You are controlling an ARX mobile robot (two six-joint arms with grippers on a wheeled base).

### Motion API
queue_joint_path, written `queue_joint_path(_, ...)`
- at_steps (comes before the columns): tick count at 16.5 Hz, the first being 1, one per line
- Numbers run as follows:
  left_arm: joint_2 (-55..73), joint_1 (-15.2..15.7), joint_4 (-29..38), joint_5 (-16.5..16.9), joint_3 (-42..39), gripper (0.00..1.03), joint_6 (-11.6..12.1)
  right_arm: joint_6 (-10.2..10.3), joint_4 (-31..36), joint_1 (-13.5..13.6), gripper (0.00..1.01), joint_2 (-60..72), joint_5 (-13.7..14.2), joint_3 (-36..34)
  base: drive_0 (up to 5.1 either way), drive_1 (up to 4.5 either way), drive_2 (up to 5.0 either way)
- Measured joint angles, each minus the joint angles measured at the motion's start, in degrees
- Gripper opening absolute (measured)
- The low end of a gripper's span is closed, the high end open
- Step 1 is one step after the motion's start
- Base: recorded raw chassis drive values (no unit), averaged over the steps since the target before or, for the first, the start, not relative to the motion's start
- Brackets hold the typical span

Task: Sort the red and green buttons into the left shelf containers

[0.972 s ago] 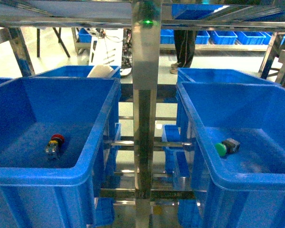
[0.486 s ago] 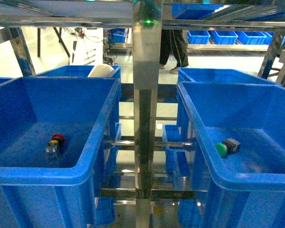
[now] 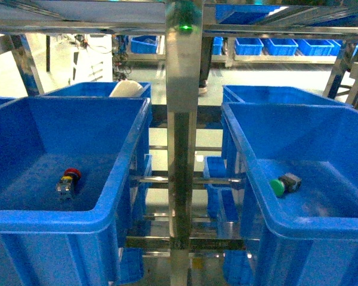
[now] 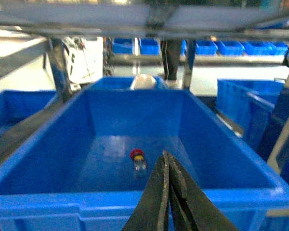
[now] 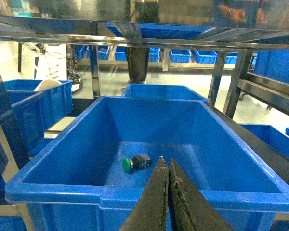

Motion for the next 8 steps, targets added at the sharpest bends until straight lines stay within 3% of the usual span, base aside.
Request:
queue_joint_path(7, -0.42, -0.04, 0.57, 0.22, 0.02, 0.01, 0.20, 0.00, 0.02, 0.00, 0.02, 0.00, -0.02, 0.00, 0.0, 0.00, 0.0)
queue_joint_path(8, -0.42, -0.04, 0.52, 0.20, 0.02, 0.10, 0.17, -0.02, 0.02, 0.00, 0.05, 0.00, -0.02, 0.00, 0.0, 0.00, 0.0)
